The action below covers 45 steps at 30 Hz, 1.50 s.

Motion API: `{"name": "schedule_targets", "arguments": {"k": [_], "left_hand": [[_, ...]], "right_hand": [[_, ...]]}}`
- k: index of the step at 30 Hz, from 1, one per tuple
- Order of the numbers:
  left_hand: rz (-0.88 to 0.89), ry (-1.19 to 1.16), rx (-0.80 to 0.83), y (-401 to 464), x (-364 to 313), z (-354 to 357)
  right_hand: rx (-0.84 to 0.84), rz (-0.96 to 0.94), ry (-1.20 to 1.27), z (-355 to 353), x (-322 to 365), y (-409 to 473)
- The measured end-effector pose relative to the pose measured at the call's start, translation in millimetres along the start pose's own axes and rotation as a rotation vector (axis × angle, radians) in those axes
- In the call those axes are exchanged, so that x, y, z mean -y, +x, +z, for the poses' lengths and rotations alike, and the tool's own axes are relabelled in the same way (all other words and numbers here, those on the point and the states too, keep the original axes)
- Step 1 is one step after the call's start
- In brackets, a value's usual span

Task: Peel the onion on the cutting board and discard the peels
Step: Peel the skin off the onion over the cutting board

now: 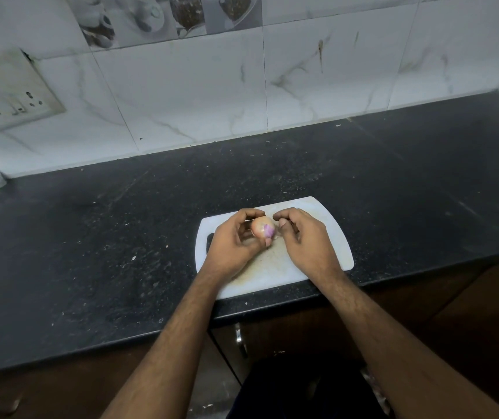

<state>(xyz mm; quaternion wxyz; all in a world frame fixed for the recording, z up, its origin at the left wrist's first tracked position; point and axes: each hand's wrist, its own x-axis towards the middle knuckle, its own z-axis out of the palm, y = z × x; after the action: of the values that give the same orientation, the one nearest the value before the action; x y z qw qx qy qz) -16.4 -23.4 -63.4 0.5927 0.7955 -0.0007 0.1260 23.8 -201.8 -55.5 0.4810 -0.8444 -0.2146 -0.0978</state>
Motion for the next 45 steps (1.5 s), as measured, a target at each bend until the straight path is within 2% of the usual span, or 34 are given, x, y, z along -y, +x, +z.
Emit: {"name": "schedule_targets", "arguments": {"k": [5, 13, 23, 32, 45], "left_hand": [[0.039, 0.048, -0.004, -1.6, -2.5, 0.1], [-0.001, 0.136, 0.001, -2.4, -5.4, 0.5], [0.146, 0.356, 0.072, -3.6, -7.1, 2.8], [0.083, 0.327, 0.104, -1.6, -4.7, 2.2], [0.095, 0.331, 0.109, -1.7, -5.0, 1.9]], "right_hand": [[0.029, 0.034, 0.012, -0.2, -0.4, 0.8], [0.02, 0.039, -0.028, 0.1, 0.1, 0.2], [0.043, 0.015, -0.063, 1.5, 0.4, -1.9], [0.046, 0.04, -0.055, 0.8, 1.6, -1.5], [0.049, 0.045, -0.106, 1.1, 3.8, -1.6]]}}
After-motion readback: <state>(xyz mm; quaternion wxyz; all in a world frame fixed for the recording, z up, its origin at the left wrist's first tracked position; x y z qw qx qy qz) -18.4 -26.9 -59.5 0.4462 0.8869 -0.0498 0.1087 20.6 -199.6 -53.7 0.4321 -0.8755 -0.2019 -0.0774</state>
